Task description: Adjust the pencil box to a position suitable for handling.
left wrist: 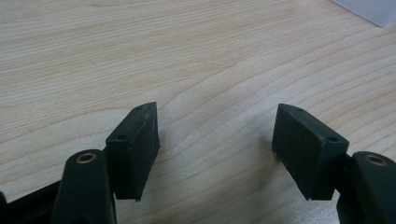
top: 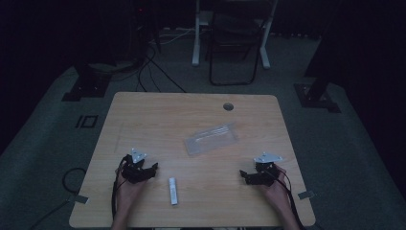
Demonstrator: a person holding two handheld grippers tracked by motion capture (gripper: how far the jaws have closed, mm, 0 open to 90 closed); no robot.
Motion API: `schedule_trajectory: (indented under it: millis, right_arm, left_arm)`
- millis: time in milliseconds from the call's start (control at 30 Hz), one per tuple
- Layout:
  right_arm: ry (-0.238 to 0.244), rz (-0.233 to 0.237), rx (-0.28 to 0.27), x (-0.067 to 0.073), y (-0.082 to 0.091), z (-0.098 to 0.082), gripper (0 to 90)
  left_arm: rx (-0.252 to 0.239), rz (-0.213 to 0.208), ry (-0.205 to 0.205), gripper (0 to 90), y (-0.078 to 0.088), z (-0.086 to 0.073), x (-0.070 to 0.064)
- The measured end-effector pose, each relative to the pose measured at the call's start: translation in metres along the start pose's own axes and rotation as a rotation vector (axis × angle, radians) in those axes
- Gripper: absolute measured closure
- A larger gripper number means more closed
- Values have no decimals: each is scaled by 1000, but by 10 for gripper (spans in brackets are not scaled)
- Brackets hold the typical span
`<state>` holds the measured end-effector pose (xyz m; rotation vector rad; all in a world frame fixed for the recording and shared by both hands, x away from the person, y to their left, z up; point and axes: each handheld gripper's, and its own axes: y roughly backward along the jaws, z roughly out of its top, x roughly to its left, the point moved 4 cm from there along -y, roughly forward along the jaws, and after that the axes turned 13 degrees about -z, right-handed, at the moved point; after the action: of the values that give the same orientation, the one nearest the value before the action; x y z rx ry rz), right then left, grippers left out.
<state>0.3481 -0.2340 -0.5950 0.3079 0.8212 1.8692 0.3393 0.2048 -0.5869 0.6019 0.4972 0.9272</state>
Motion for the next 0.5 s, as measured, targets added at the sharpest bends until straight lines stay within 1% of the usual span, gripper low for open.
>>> schedule_trajectory:
  millis: [500]
  right_arm:
    - [-2, -3, 2, 1, -1, 1, 140]
  left_arm:
    - [-4, 5, 1, 317, 0, -1, -2]
